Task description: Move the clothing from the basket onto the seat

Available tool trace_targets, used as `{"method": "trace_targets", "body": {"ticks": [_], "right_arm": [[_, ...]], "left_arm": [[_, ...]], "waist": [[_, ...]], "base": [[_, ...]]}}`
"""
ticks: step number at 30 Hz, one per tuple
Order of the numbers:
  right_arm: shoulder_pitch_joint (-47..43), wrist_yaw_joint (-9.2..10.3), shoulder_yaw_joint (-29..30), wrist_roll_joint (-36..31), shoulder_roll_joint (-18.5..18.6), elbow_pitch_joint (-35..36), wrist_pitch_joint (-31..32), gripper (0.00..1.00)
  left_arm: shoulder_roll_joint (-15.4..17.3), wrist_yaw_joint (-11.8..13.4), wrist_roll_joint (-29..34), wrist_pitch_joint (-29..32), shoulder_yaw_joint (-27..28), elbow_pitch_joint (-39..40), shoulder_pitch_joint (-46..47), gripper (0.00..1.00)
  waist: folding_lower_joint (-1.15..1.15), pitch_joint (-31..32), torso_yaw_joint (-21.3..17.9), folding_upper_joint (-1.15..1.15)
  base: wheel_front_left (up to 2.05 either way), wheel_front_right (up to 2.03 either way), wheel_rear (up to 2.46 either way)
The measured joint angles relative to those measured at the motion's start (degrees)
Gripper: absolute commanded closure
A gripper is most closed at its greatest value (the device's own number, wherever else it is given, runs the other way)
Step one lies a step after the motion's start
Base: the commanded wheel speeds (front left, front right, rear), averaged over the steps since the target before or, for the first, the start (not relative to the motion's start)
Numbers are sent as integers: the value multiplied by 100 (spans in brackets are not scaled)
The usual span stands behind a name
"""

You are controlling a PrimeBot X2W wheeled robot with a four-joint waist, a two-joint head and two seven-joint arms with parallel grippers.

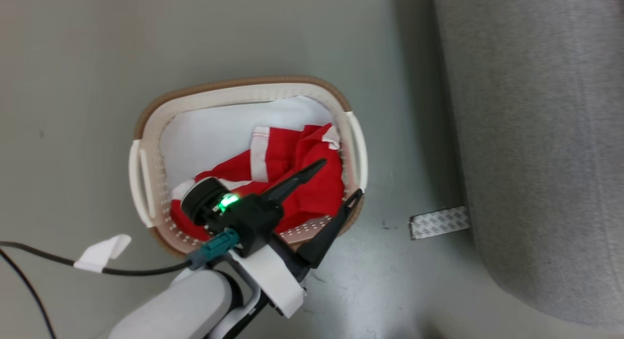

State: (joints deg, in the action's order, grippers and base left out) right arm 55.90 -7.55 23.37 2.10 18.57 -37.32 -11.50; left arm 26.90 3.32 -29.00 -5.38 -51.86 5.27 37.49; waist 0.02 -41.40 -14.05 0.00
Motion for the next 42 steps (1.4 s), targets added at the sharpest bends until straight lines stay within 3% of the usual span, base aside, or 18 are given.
{"method": "trace_targets", "body": {"ticks": [2, 4, 11, 20, 25, 32, 42], "right_arm": [[-100, 0, 260, -293, -90, -294, -77, 100], [-185, 0, 535, -412, -221, -534, -171, 0], [-719, 0, 671, -600, -646, -513, -344, 0], [-2702, 0, 261, -341, -1207, 1343, -365, 0], [-3613, 0, -11, -183, -1452, 1990, -366, 0], [-4394, 0, -557, -42, -1548, 2686, -368, 0], [-5397, 0, -1534, 3, -1571, 2820, -368, 0]], "left_arm": [[8, 1, -111, -47, 49, -80, -57, 0], [38, 18, -146, -104, 93, -179, -116, 0], [48, 140, -434, -409, 320, -432, -339, 0], [-76, 314, -797, -846, 684, -854, -884, 0], [-203, 352, -848, -943, 948, -1088, -1307, 0], [-606, 318, -519, -975, 1720, -1112, -1957, 0], [-1400, 14, 396, -976, 3162, -1201, -3319, 0]], "waist": [[0, -48, 100, 0], [0, -22, 133, 0], [-1, 341, 55, 0], [-2, 1131, 48, 0], [-2, 1655, 143, 0], [-3, 2406, 375, 0], [-4, 3576, 890, 0]], "base": [[0, 0, 0], [0, 0, 0], [0, 0, 0], [0, 0, 0], [0, 0, 0], [0, 0, 0], [0, 0, 0]]}}
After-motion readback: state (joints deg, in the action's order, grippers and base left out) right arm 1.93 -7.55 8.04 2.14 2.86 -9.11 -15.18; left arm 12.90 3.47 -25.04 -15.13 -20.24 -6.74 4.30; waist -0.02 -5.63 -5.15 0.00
